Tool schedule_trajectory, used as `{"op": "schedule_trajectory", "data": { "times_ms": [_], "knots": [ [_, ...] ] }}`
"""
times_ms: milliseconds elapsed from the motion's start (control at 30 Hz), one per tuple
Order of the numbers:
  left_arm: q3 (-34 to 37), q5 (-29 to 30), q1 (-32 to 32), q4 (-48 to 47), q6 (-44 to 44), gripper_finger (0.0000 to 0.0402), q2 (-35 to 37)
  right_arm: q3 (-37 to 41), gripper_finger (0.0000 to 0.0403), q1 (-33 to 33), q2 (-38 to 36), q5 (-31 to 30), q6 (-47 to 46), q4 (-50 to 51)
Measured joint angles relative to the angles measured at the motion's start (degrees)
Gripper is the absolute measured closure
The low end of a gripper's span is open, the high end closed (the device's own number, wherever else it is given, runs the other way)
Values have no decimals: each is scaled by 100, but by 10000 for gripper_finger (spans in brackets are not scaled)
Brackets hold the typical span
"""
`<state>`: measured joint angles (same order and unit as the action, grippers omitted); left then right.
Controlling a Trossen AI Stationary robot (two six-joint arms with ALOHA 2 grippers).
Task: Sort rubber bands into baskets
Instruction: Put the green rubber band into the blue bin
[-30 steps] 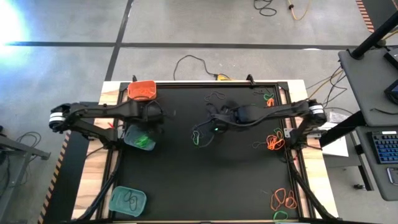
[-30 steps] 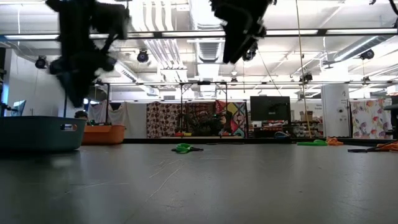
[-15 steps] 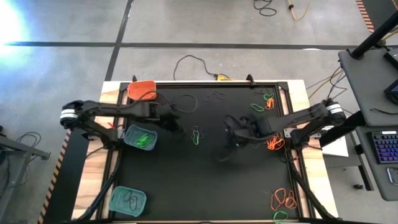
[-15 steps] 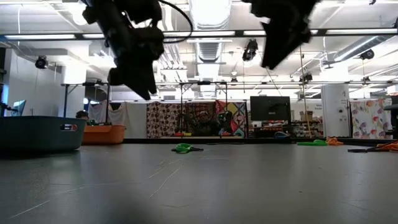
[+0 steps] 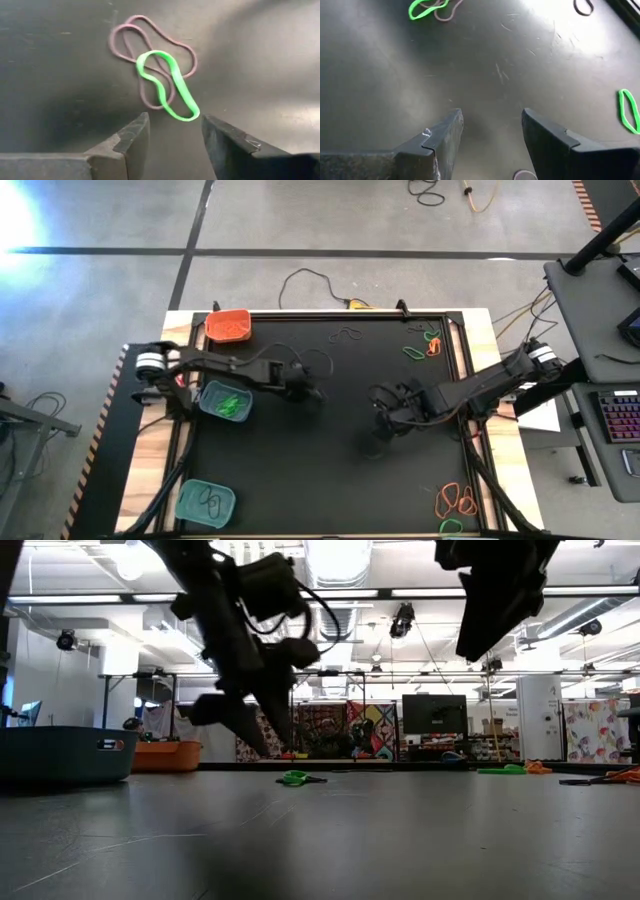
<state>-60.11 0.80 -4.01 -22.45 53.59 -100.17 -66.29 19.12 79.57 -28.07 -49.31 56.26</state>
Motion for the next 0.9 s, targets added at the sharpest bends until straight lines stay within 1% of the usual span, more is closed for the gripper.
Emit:
{"op": "schedule_trajectory", "data": {
  "times_ms": [100, 233, 333, 433, 533, 600, 667, 900],
  "knots": [
    [-360, 7, 98, -71, -63, 245, -420, -8, 204, 43, -9, 0, 87, -1],
    [-932, 191, 107, -1251, -112, 248, -991, -8, 204, 66, -9, 112, 134, -1],
    [-1257, 290, 103, -1690, -320, 249, -1227, -8, 204, 115, -7, 150, 154, 3],
    [-1551, 216, 120, -1792, -530, 249, -1383, -8, 204, 151, -8, 153, 237, 0],
    [-1818, 124, 136, -1660, -593, 249, -1512, -5, 204, 154, -7, 150, 237, 1],
    [-1890, 36, 140, -1744, -589, 250, -1553, -5, 204, 161, -7, 150, 237, 2],
    [-1946, -57, 144, -1730, -538, 256, -1599, -5, 204, 163, -7, 150, 239, 4],
    [-2105, -44, 147, -1811, -483, 286, -1604, -3, 204, 165, -31, 148, 288, 40]
  ]
}}
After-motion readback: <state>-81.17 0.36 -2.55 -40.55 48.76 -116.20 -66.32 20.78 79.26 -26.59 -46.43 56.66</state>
